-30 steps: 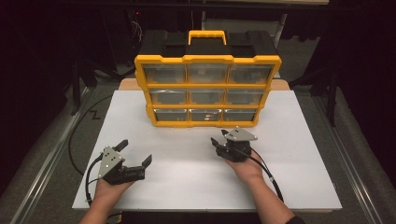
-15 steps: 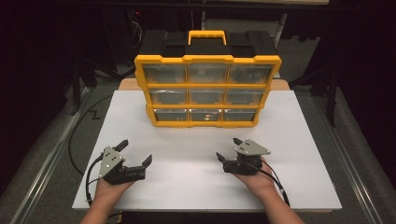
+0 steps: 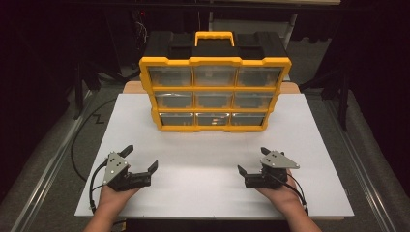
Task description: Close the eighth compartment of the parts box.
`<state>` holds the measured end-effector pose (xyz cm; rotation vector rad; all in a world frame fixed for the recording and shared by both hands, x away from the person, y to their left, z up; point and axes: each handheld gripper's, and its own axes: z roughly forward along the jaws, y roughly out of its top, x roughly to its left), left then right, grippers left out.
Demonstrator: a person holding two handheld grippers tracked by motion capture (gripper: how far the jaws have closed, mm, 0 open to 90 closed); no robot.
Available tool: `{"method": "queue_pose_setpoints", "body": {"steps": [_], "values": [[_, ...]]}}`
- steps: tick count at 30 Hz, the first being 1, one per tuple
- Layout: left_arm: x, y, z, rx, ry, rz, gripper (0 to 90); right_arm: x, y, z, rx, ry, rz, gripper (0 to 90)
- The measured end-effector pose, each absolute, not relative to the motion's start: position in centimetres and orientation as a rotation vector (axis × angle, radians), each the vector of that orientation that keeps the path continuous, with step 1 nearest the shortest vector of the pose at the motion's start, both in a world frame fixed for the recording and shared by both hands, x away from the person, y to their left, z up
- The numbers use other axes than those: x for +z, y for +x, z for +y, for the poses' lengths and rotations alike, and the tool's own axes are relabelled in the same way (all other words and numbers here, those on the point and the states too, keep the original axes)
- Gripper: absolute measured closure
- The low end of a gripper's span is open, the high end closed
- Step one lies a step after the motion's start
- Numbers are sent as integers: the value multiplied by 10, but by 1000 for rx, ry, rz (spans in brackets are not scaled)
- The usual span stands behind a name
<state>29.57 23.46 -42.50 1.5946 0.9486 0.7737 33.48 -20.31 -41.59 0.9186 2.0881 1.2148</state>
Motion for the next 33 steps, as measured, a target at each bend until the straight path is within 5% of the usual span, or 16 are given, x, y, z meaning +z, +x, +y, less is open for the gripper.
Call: {"method": "queue_pose_setpoints", "body": {"steps": [17,33], "values": [[-423,295,234,775,1586,949,11,-410,310,-250,1242,962,1978,12],[-423,296,232,765,1591,946,11,-414,316,-254,1230,1015,1948,12]]}}
